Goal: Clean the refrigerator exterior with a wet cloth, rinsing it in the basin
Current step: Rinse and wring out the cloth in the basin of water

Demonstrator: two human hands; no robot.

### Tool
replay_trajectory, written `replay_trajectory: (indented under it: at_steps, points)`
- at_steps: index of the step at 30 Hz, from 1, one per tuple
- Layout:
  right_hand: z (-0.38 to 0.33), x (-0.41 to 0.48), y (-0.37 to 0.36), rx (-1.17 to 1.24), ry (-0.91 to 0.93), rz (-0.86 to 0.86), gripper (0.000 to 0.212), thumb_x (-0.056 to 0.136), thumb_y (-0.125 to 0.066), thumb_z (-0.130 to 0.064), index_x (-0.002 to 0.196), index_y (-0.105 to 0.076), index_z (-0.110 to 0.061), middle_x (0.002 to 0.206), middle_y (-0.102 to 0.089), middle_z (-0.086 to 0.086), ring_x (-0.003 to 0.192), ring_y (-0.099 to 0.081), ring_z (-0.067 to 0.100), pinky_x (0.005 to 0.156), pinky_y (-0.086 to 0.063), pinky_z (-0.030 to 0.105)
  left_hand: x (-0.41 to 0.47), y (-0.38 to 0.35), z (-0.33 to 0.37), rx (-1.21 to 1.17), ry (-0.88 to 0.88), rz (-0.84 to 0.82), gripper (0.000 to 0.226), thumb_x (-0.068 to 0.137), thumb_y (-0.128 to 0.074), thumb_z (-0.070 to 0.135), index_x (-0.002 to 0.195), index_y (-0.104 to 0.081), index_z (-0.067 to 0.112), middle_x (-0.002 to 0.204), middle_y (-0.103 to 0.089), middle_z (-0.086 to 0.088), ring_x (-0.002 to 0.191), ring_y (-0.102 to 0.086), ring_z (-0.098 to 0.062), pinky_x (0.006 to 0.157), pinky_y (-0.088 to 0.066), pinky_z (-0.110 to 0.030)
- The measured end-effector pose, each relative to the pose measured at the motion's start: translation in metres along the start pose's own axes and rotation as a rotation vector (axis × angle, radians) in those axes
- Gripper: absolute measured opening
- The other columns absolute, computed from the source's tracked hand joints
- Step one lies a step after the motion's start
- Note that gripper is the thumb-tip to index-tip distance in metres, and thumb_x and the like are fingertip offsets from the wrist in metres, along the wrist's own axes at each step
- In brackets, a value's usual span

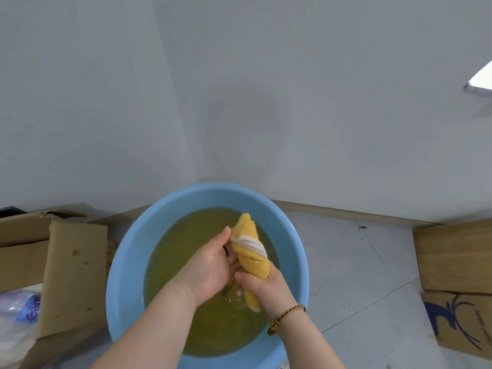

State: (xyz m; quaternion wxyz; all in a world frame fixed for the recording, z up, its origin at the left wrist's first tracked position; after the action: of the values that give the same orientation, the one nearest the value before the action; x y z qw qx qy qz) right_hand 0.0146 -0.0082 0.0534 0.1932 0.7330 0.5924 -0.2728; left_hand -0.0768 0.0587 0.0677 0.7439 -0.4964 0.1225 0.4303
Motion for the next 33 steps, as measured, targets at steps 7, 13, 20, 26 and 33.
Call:
replay_trajectory:
  at_steps: [7,13,20,26,33]
  points:
    - [-0.003,-0.023,0.016,-0.108,0.148,0.134,0.031,0.083,-0.065,-0.021,0.107,-0.047,-0.031,0.111,-0.056,-0.008,0.104,-0.054,0.005,0.088,-0.044,0.015,-0.007,-0.029,0.002,0.221,-0.143,0.079,0.026,0.088,-0.048,0.000,0.108,-0.059,0.013,0.095,-0.064,-0.007,0.084,-0.061,-0.016,0.069,-0.055,-0.022]
    - [-0.037,-0.045,0.031,-0.116,0.500,0.379,0.027,0.082,-0.065,-0.005,0.086,-0.057,-0.031,0.085,-0.062,-0.015,0.084,-0.059,-0.003,0.075,-0.046,0.010,-0.017,-0.057,-0.001,0.410,-0.327,0.194,0.039,0.075,-0.066,-0.002,0.102,-0.051,0.022,0.099,-0.059,-0.004,0.085,-0.059,-0.014,0.070,-0.052,-0.024]
    - [-0.057,-0.055,0.053,0.047,0.268,0.092,0.010,0.088,-0.056,-0.012,0.080,-0.058,-0.016,0.073,-0.059,-0.002,0.064,-0.055,0.008,0.066,-0.050,0.021,-0.031,-0.078,-0.001,0.504,-0.269,0.154,0.064,0.049,-0.085,0.026,0.098,-0.043,0.027,0.099,-0.054,-0.006,0.091,-0.058,-0.023,0.082,-0.052,-0.040]
    - [-0.068,-0.062,0.061,-0.049,0.349,0.210,0.021,0.090,-0.053,-0.007,0.071,-0.053,-0.015,0.065,-0.053,-0.002,0.057,-0.048,0.002,0.063,-0.044,0.020,-0.034,-0.083,-0.001,0.451,-0.317,0.111,0.045,0.058,-0.077,0.020,0.096,-0.055,0.018,0.093,-0.061,-0.007,0.084,-0.061,-0.022,0.072,-0.051,-0.033]
    - [-0.071,-0.068,0.077,0.055,0.413,0.456,0.022,0.094,-0.044,-0.009,0.075,-0.049,-0.018,0.073,-0.049,-0.003,0.069,-0.047,0.008,0.064,-0.042,0.012,-0.031,-0.078,0.004,0.510,-0.390,0.133,0.024,0.088,-0.049,0.004,0.087,-0.068,0.018,0.080,-0.074,0.006,0.080,-0.068,-0.007,0.073,-0.054,-0.018]
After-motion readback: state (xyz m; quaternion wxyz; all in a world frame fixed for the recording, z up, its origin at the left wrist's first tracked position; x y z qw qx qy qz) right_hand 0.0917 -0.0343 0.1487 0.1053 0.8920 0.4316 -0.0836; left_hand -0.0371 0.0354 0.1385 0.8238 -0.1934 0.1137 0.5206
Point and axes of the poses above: each hand's wrist, its own x-axis towards the middle knuckle, its own y-axis out of the back of the hand, z = x × y, the point moved 2 cm from there along x, towards the middle knuckle
